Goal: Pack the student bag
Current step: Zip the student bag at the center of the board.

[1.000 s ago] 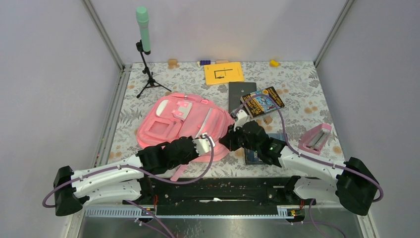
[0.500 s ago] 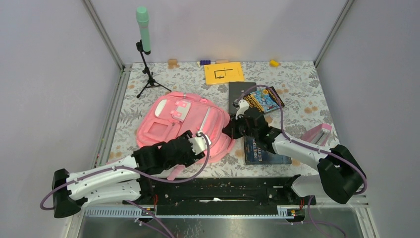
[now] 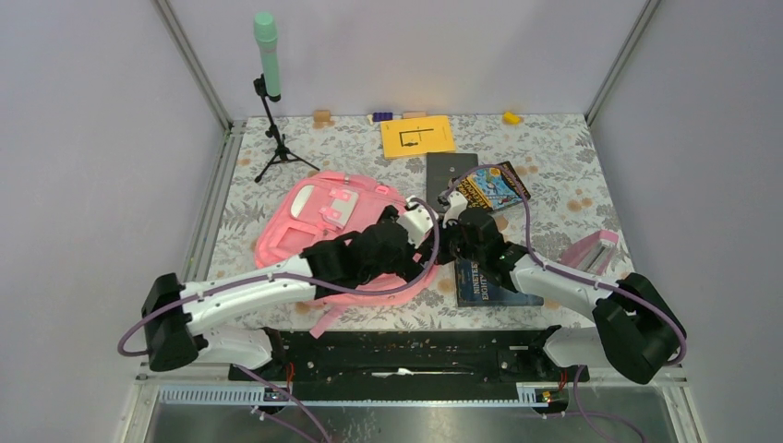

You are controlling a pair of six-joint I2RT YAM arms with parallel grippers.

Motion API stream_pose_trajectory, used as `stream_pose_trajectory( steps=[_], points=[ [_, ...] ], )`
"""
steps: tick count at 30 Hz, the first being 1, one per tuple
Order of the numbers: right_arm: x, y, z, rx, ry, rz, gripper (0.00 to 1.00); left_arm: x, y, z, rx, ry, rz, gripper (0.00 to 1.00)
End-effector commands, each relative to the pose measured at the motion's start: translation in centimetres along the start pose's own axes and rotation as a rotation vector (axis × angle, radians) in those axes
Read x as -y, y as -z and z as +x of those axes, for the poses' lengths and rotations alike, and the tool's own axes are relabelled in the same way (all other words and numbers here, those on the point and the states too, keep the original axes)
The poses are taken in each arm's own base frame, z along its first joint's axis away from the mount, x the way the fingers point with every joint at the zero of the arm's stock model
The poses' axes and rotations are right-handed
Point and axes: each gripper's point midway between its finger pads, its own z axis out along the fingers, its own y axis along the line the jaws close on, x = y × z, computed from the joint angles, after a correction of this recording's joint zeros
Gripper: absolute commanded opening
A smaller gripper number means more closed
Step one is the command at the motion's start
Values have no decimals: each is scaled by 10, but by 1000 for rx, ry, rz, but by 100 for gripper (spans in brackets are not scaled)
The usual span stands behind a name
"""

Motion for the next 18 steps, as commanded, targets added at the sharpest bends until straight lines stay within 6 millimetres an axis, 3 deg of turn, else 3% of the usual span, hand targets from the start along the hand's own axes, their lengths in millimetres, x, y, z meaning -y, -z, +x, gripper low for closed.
stream_pose_trajectory(
  steps=[1,5,11,16,18],
  points=[
    [-9,7,-22,78,-5,-27,0,8,-19,-23,44,88,-20,82],
    [-11,8,-24,86,-8,-30,0,-6,-32,-7,6,70,-121,79],
    [-12,8,-26,93,-21,-39,0,-25,-33,15,-24,48,-232,77],
    [-13,7,-24,86,-31,-46,0,-49,-26,15,8,85,-357,80],
    [-13,7,-23,87,-32,-46,0,-55,-28,16,-9,88,-377,77]
  ],
)
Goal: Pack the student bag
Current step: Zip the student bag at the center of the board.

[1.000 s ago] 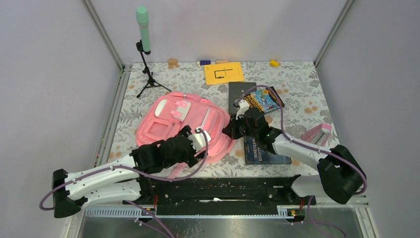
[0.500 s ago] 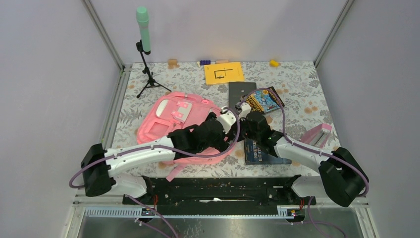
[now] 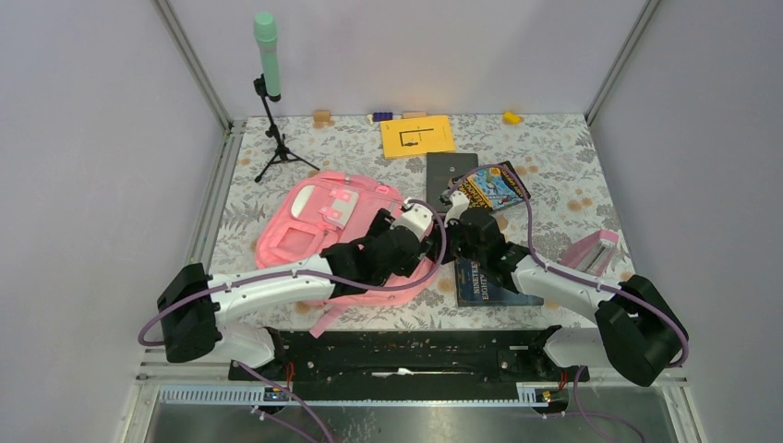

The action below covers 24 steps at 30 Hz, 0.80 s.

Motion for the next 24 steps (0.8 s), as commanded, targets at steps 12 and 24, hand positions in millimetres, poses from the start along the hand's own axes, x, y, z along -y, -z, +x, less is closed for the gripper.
stream_pose_trajectory(
  steps=[12,24],
  points=[
    [-12,6,-18,67,-4,-48,0,-21,-28,-21,23,93,-81,61],
    [-10,9,-14,65,-10,-44,0,-22,-56,-15,-30,84,-94,64]
  ],
)
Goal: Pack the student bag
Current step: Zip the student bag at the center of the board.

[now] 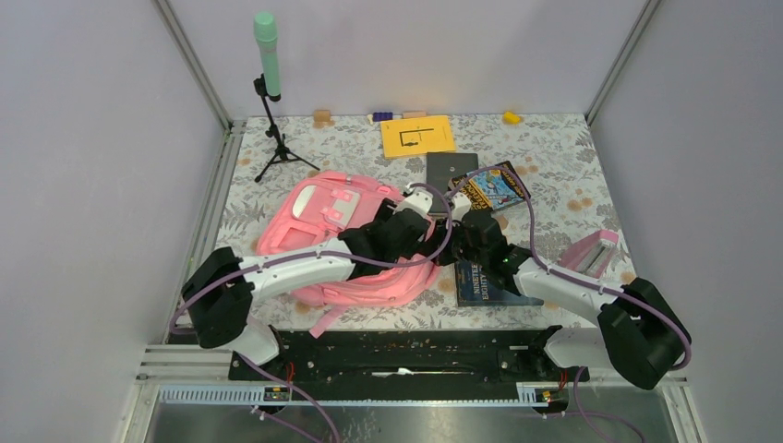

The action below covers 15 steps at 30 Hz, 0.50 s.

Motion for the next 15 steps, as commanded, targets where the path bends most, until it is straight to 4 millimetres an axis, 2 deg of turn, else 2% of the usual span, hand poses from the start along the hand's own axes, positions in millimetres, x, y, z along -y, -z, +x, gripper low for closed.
stream_pose_trajectory(
  steps=[1,3,6,11,12,15],
  points=[
    [-11,6,-17,63,1,-42,0,7,-15,-19,18,25,21,64],
    [-11,8,-20,66,6,-36,0,11,-21,-14,-10,-2,26,59],
    [-7,12,-20,56,32,-6,0,13,-23,-8,-29,-22,38,43],
    [-2,19,-22,58,73,29,0,20,-11,-2,-14,-45,130,5],
    [0,20,-22,56,77,38,0,22,-7,-1,-7,-51,161,0],
    [5,20,-22,57,85,64,0,29,9,-1,20,-86,262,0]
  ],
)
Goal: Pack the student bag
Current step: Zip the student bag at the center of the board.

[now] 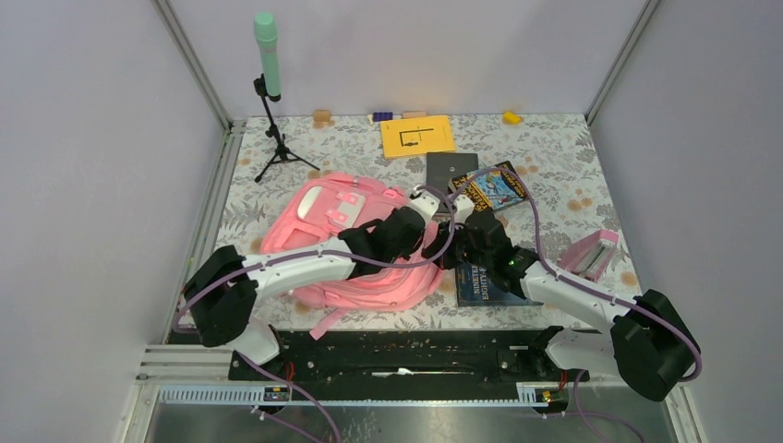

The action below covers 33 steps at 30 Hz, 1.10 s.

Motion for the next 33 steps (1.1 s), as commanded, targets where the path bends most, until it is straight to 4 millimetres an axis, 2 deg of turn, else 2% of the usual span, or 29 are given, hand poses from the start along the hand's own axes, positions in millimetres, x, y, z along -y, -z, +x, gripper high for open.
stream_pose_trajectory(
  steps=[1,8,15,20,23,26,30,33],
  points=[
    [8,7,-24,71,62,60,0,8,28,-3,41,-63,152,0],
    [26,19,-38,90,153,164,0,11,65,4,71,-155,288,0],
    [38,24,-57,110,169,197,0,30,97,11,65,-277,472,0],
    [48,26,-61,112,160,211,0,27,111,22,87,-393,513,0],
    [51,32,-58,108,160,221,0,23,113,19,107,-436,505,0],
    [52,38,-49,95,152,226,0,27,112,3,137,-474,514,0],
    [56,50,-24,19,147,236,0,43,109,-18,168,-510,560,0],
    [56,62,-15,-7,150,243,0,57,105,-26,173,-546,592,0]
  ],
)
